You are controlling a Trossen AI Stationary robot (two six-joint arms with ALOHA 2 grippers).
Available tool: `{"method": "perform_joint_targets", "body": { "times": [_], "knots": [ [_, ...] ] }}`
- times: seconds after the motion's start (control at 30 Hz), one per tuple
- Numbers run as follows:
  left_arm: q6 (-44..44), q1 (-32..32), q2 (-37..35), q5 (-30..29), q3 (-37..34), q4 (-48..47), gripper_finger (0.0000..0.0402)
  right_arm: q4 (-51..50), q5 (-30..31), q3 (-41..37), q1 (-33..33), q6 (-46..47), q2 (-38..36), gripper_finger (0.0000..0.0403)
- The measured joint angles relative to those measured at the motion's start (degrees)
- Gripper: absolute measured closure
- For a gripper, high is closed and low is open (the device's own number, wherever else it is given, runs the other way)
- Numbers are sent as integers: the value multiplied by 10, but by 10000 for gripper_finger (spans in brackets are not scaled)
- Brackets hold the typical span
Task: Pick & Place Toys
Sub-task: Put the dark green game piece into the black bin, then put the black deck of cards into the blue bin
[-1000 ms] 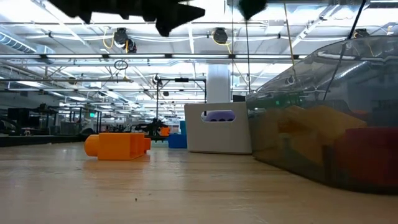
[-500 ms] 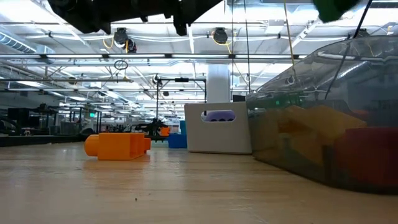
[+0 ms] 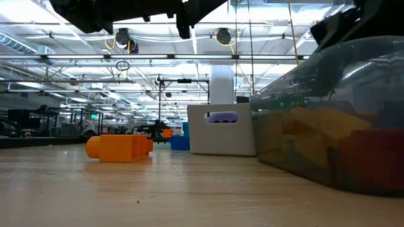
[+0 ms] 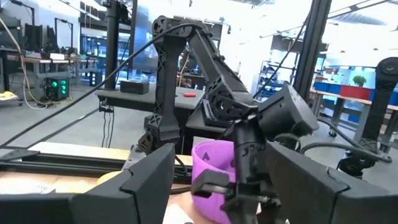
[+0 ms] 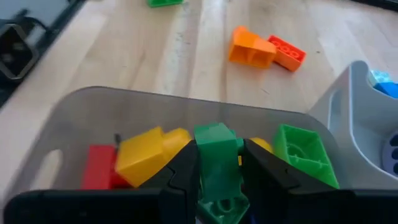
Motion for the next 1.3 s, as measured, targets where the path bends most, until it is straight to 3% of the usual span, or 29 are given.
{"method": "perform_joint_targets", "body": {
  "times": [0.53, 0.77, 0.97, 1.3],
  "knots": [
    [-13, 0, 0, 0, 0, 0, 144, 53, -3, -2, -38, 10, 58, 308],
    [-18, -1, 0, 0, 0, -1, 144, 53, -8, -2, -41, -10, 58, 249],
    [-16, -1, 0, 0, 0, -1, 144, 59, -51, -2, -55, -30, 41, 197],
    [-15, -1, 0, 0, 0, -2, 144, 70, -144, -2, -60, -94, -45, 170]
  ]
}}
